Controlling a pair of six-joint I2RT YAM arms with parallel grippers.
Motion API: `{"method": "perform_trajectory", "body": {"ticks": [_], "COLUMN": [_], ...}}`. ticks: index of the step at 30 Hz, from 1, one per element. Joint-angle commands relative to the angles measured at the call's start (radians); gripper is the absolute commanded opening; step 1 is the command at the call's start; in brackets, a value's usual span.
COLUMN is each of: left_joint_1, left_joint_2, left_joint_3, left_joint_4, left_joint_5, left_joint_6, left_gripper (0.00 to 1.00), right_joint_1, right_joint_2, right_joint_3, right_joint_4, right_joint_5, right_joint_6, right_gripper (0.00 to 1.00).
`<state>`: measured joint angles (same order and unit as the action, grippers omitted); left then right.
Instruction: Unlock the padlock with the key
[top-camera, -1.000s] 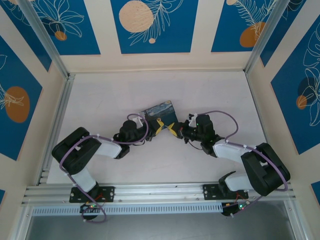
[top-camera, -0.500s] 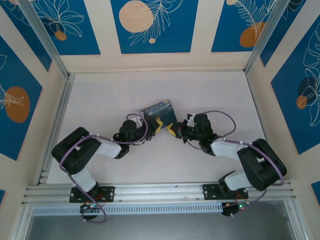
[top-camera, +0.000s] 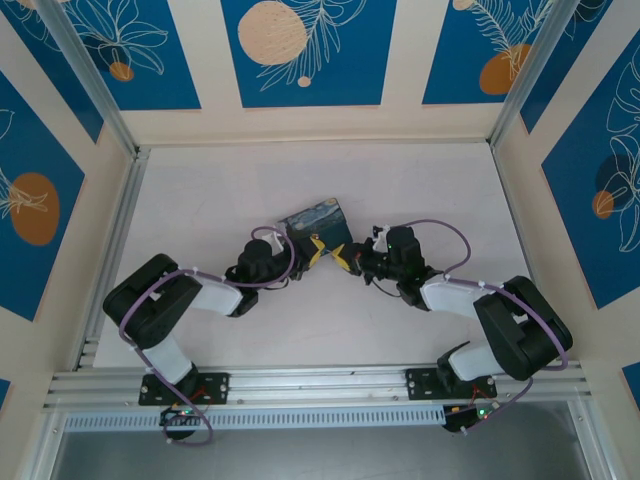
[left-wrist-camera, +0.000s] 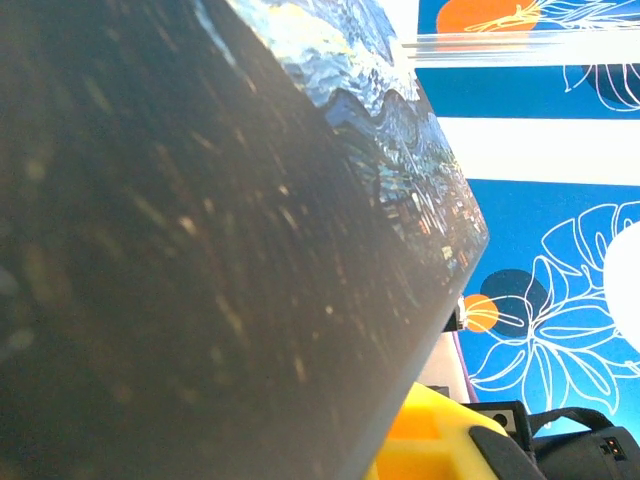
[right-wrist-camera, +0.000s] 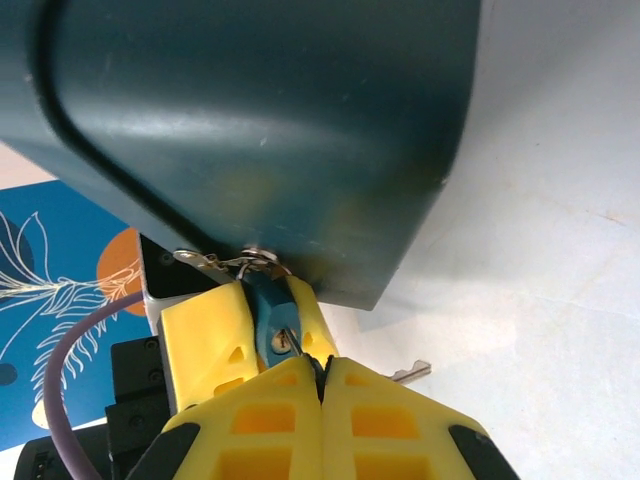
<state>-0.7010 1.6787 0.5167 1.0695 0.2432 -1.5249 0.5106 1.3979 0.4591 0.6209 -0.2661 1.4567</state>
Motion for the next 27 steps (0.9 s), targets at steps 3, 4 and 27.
{"method": "perform_trajectory", "body": {"ticks": [3, 4, 27], "left_joint_1": [-0.007, -0.008, -0.015], "left_joint_2": [0.007, 0.006, -0.069], "left_joint_3": [0.000, 0.002, 0.027], "left_joint_4": [0.039, 0.038, 0.028], "left_joint_5": [0.005, 0.006, 0.048], "left_joint_6": [-0.015, -0.017, -0.068], "left_gripper": [0.00, 0.00, 0.00], "right_joint_1": [0.017, 0.017, -0.087], "right_joint_2": [0.015, 0.021, 0.169], "right_joint_3": [0.043, 0.044, 0.014], "right_joint_4": [0.056, 0.064, 0.310], "right_joint_5": [0.010, 0.010, -0.144], "right_joint_6": [0.012, 0.013, -0.196], "right_gripper": [0.00, 0.00, 0.00]}}
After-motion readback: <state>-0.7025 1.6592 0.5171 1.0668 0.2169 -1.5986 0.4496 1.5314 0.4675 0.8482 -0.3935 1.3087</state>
